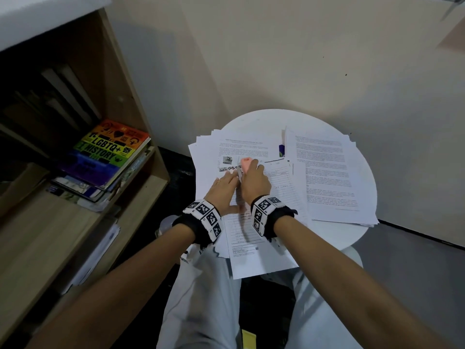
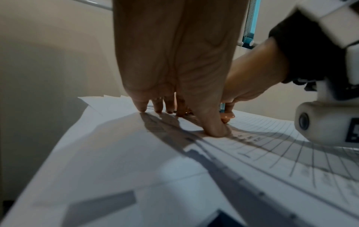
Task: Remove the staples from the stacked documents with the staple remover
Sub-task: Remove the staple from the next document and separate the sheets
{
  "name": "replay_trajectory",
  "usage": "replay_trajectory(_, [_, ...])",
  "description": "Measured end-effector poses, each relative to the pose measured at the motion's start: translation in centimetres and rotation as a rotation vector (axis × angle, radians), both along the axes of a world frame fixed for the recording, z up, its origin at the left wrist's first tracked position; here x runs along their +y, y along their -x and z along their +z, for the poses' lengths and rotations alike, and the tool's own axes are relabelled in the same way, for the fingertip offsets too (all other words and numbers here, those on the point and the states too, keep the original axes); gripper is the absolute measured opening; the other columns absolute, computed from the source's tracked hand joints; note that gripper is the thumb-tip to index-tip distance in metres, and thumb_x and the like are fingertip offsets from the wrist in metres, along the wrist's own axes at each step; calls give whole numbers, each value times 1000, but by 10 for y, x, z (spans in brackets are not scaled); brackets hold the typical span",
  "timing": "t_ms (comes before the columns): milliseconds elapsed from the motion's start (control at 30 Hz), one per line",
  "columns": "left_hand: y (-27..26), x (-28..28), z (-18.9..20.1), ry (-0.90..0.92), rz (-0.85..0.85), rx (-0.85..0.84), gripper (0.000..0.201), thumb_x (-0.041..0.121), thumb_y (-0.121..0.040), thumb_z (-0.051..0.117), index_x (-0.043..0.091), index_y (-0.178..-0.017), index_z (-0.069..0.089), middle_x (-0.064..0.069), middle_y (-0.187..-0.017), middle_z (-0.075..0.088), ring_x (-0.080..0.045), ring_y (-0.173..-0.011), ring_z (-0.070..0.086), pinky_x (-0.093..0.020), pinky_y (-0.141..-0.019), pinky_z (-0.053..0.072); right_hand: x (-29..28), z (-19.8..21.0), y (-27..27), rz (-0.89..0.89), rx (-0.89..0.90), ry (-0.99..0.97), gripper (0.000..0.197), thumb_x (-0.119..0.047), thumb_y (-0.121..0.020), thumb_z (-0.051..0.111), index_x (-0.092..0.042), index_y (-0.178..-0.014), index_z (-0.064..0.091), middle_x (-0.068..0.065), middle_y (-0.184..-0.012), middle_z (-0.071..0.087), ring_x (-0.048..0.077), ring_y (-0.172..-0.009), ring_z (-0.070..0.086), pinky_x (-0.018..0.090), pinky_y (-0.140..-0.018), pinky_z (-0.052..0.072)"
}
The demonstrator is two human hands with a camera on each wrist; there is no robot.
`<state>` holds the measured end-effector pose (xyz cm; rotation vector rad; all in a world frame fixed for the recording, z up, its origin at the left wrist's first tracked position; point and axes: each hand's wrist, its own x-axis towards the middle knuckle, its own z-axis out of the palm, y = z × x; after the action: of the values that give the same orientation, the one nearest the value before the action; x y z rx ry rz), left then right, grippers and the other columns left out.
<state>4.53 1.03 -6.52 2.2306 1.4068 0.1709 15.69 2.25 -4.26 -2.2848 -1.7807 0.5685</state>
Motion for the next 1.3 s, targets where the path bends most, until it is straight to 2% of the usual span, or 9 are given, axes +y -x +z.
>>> replay_trajectory(200, [1,0,1,5,-2,-43,89,43,-69,77,8,-139,35,-8,-148,32,-27,-137,29,-49,-112,28,10,5,3,-42,46,4,49,-24,-98,47,-1,-138,30,17,-131,47,34,-111,57,40,-82,46])
replay_trajectory(333, [0,1,1,9,0,-41,86,42,-70,77,7,-137,37,-9,-149,30,-27,-138,29,-48,-112,28,11,4,2,-46,81,8,47,-24,-98,46,0,-136,31,18,-131,48,36,-112,57,41,-83,46])
replay_trajectory(467, [0,3,-2,7,-8,-17,95,46,-70,76,8,-143,30,-7,-150,29,-25,-138,28,-46,-113,29,17,9,-4,-99,195,50,45,-30,-100,44,0,-132,36,21,-131,50,37,-116,54,40,-89,44])
replay_trajectory(567, [-1,4,-2,-6,-4,9,89,48,-68,77,8,-137,38,-7,-148,31,-25,-136,30,-43,-112,29,17,8,-4,-66,119,36,49,-29,-100,44,-3,-139,31,19,-131,51,35,-115,55,40,-86,44])
replay_trajectory(700, [-1,4,-2,-13,-9,44,84,49,-67,77,9,-133,42,-8,-152,25,-24,-139,27,-43,-113,28,16,2,-7,49,-32,-31,55,-21,-99,46,-15,-148,23,12,-134,47,35,-110,57,39,-76,42])
replay_trajectory(833, [-1,4,0,-23,-13,53,85,52,-68,75,10,-133,42,-7,-152,26,-23,-140,27,-45,-114,27,20,-1,-13,133,-93,-70,61,-17,-95,52,-27,-149,23,8,-133,45,34,-110,55,43,-77,46])
replay_trajectory(1000, [-5,4,9,-7,-10,188,88,52,-74,71,10,-141,32,-7,-155,19,-22,-142,24,-46,-116,22,22,-4,-38,6,140,-57,46,-38,-97,48,-20,-138,39,11,-124,58,32,-108,58,38,-81,46])
replay_trajectory(1167, [-25,3,22,25,56,303,77,51,-90,52,17,-149,17,-7,-157,12,-26,-145,12,-49,-118,11,10,-7,-93,-105,165,-23,59,-58,-91,47,-20,-136,41,12,-120,62,32,-105,61,40,-86,51])
replay_trajectory(1300, [-53,4,22,6,66,365,78,52,-94,40,5,-149,9,-10,-158,4,-27,-148,1,-47,-120,7,-1,-7,-120,-137,161,4,48,-44,-93,51,-19,-134,45,13,-118,62,34,-103,60,42,-85,52])
